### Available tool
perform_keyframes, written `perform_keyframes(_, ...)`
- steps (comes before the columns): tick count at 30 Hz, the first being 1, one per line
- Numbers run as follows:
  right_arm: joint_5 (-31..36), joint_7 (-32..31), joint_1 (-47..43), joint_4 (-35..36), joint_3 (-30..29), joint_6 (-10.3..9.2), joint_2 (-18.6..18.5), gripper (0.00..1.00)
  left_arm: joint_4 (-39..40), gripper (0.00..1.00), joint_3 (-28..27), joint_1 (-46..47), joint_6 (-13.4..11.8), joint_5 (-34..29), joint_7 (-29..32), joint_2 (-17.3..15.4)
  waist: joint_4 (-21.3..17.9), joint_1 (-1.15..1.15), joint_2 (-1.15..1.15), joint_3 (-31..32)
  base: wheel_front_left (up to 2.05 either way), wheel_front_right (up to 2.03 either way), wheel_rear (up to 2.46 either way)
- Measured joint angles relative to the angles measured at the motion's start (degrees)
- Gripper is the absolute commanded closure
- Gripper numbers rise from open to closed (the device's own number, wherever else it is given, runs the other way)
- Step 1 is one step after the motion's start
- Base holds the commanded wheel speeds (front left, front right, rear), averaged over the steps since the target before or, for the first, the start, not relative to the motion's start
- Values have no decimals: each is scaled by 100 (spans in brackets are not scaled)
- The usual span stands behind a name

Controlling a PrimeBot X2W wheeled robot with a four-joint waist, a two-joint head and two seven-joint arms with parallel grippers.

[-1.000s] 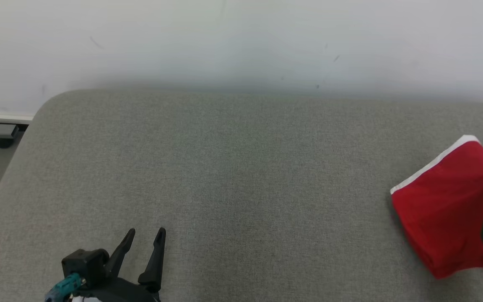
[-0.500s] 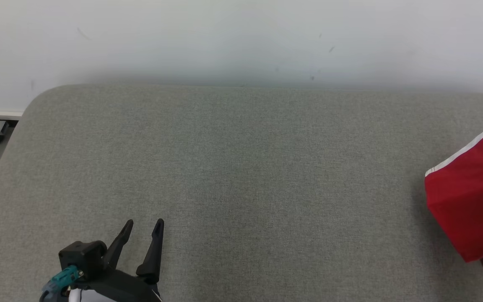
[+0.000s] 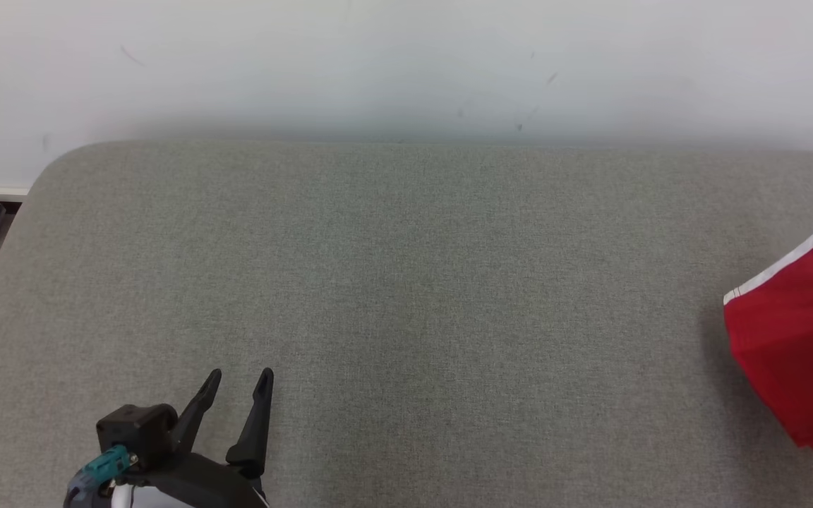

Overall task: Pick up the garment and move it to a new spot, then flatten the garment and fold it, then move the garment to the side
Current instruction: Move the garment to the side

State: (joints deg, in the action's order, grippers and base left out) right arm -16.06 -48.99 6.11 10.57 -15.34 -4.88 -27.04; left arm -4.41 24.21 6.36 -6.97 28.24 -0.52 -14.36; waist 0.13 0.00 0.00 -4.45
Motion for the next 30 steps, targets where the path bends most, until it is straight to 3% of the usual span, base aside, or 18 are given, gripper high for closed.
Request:
perform_keyframes(17, 416, 436, -28, -476, -180, 143, -549, 100, 100, 0, -16, 3, 0, -111, 58, -45, -167, 0, 0, -136, 0, 0, 0)
perform_keyframes(30, 554, 800, -83, -800, -134, 82, -359, 100, 126, 0, 10, 153, 1, -152, 153, -86, -231, 0, 0, -277, 0, 0, 0)
